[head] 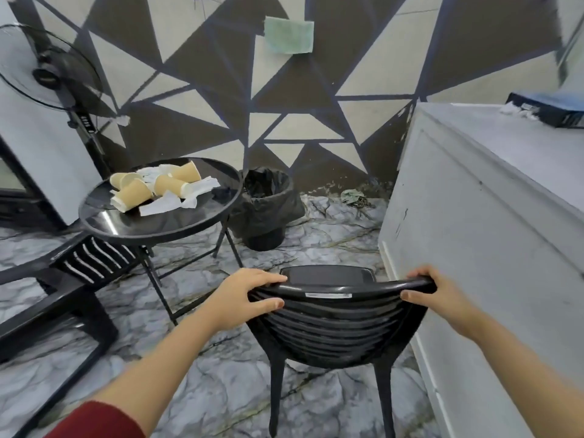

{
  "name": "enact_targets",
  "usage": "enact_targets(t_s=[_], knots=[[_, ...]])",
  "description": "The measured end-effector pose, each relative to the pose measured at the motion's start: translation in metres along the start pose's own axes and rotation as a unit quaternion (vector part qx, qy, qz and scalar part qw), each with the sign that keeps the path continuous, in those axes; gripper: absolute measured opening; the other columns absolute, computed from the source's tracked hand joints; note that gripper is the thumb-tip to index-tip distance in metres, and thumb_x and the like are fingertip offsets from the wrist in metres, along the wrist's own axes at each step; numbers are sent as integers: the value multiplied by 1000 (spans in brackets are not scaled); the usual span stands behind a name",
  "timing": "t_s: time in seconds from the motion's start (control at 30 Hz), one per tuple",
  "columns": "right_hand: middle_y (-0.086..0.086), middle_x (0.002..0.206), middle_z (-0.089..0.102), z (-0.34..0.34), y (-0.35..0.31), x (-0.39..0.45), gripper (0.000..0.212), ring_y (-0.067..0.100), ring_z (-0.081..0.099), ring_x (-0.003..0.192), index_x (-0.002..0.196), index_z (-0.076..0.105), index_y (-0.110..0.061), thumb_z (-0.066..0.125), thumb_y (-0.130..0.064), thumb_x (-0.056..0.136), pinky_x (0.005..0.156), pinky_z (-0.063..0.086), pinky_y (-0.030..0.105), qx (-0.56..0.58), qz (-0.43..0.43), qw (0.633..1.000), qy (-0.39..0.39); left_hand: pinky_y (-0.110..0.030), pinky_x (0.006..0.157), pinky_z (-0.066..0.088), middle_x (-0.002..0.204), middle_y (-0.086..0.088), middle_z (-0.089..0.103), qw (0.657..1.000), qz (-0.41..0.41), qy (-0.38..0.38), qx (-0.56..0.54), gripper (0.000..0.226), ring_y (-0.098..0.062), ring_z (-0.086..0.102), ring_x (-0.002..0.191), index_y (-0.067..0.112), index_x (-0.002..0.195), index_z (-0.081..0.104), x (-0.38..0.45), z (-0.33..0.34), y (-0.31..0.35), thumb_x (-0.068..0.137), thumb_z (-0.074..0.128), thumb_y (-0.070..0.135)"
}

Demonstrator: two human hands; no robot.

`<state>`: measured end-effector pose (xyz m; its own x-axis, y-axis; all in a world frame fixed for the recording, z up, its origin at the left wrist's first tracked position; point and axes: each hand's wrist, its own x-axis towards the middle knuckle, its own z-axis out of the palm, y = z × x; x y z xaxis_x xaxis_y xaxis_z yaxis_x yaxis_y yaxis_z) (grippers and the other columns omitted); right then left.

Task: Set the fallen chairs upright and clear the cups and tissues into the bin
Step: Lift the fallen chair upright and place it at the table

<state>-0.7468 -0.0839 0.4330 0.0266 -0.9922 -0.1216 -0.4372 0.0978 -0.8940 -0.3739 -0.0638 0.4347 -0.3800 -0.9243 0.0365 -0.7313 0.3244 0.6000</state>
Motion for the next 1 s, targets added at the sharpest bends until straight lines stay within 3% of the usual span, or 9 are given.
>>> enact_targets(t_s=[0.07, 0.2, 0.33, 0.43, 0.5, 0.63, 0.77, 1.0], knots=[[7, 93, 56, -16, 12, -5, 90, 15, 53, 80, 91, 54, -19, 81, -62, 17, 67, 39, 24, 18, 25, 1000, 3, -20, 97, 35, 119, 34, 49, 1000, 5, -4, -25, 51, 8, 42, 113, 58, 114, 47, 10, 9, -2, 69, 40, 81], [6, 96, 51, -46, 43, -18, 95, 14, 47, 80, 94, 54, -18, 82, -66, 17, 68, 35, 25, 60, 61, 996, 31, -22, 99, 33, 124, 21, 54, 999, 34, -36, -16, 50, 3, 41, 114, 48, 121, 51, 34, 31, 6, 76, 44, 69], [9, 101, 49, -55, 55, -30, 56, 12, 47, 80, 95, 54, -19, 76, -39, 48, 66, 35, 23, 95, 91, 991, 34, -15, 90, 30, 107, 24, 56, 997, 12, 5, -79, 35, 10, 40, 105, 48, 101, 58, 47, 52, 9, 73, 48, 66], [6, 97, 51, -50, 63, -27, 81, 14, 49, 81, 94, 55, -22, 84, -58, 28, 67, 37, 25, 97, 77, 989, 75, -9, 83, 30, 98, 18, 62, 990, 2, 58, -128, 41, 8, 41, 103, 42, 93, 66, 51, 60, 6, 66, 50, 68], [4, 95, 51, -49, 71, -25, 91, 16, 49, 83, 94, 56, -22, 81, -70, 20, 70, 39, 27, 107, 64, 988, 92, -13, 85, 31, 99, 17, 63, 987, 1, 68, -144, 41, 5, 43, 104, 41, 92, 68, 54, 63, 2, 64, 55, 68], [1, 98, 51, -49, 70, -26, 78, 20, 48, 89, 95, 56, -23, 83, -59, 30, 73, 39, 25, 115, 64, 987, 94, -19, 91, 33, 106, 14, 59, 976, -22, 99, -193, 31, 1, 47, 109, 40, 85, 71, 57, 68, -1, 59, 74, 58], [2, 100, 51, -49, 75, -25, 88, 19, 49, 89, 95, 57, -25, 81, -71, 24, 74, 40, 27, 119, 62, 985, 106, -3, 78, 37, 97, 14, 59, 969, -21, 98, -226, 40, 2, 55, 95, 41, 83, 70, 58, 65, 1, 48, 69, 61], [4, 95, 50, -51, 75, -19, 92, 18, 48, 83, 93, 55, -21, 84, -68, 20, 72, 39, 27, 141, 56, 984, 93, -6, 82, 36, 100, 10, 58, 967, -16, 81, -239, 39, 4, 52, 101, 41, 87, 69, 58, 66, -4, 53, 67, 59]])
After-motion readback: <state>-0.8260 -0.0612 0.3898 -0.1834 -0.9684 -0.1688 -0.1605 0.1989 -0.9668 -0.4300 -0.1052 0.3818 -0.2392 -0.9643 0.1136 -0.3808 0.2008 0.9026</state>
